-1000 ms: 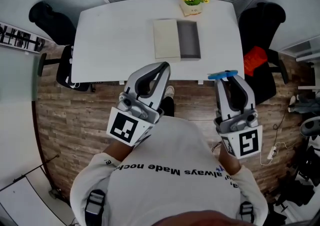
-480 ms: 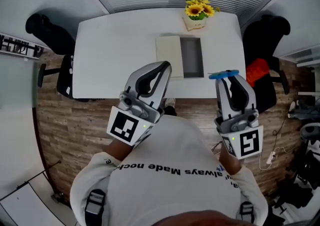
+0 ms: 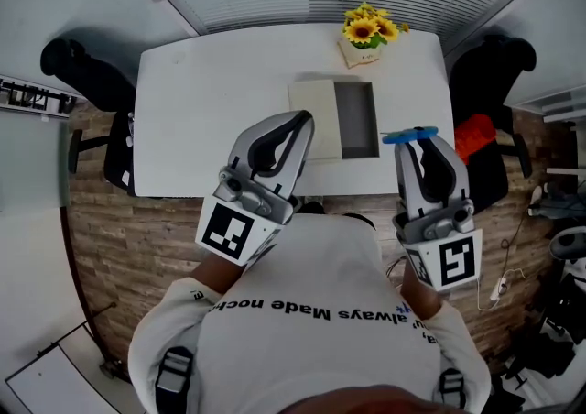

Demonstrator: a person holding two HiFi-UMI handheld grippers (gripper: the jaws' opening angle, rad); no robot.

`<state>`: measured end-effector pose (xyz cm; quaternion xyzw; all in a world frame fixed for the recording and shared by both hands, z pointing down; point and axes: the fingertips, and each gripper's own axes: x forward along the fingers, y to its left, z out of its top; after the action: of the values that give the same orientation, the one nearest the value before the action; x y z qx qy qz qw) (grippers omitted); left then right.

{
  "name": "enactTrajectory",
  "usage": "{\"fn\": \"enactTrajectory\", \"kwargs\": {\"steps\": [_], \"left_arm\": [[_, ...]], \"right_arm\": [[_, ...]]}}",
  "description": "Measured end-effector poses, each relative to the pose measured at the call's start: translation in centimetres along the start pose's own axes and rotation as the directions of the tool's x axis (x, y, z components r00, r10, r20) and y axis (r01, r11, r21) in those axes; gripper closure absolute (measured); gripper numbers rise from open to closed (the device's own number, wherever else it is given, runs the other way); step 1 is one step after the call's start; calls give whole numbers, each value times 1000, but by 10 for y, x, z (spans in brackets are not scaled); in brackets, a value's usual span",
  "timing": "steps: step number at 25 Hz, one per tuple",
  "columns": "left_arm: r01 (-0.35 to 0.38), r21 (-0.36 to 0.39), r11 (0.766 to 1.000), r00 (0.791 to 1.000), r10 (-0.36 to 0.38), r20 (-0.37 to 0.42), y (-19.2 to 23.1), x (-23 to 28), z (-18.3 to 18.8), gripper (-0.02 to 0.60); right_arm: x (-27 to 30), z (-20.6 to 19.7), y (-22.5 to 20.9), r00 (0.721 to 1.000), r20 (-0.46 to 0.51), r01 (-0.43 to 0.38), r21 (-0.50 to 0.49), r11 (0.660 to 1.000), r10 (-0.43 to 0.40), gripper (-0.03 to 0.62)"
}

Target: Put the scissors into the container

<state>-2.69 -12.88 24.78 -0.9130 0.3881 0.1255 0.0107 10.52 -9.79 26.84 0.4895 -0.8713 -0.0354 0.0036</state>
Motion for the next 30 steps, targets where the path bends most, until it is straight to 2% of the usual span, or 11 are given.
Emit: {"fn": "enactTrajectory", "kwargs": {"steps": [14,24,30], "left_arm": [[-2,6,1000,1000,2,-16,23,4,-5,561],[-25,1,1000,1000,25,6,19,12,-10,561],[-8,1,1000,1000,8,1,9,24,-12,561]], "right_arm": [[26,-4,0,1000,4,-9,12,1000,9,502],[27,-6,-7,999,0,-42,-2,999,42,502],[25,-11,-17,999,-9,-41,-3,999,41,502]]}}
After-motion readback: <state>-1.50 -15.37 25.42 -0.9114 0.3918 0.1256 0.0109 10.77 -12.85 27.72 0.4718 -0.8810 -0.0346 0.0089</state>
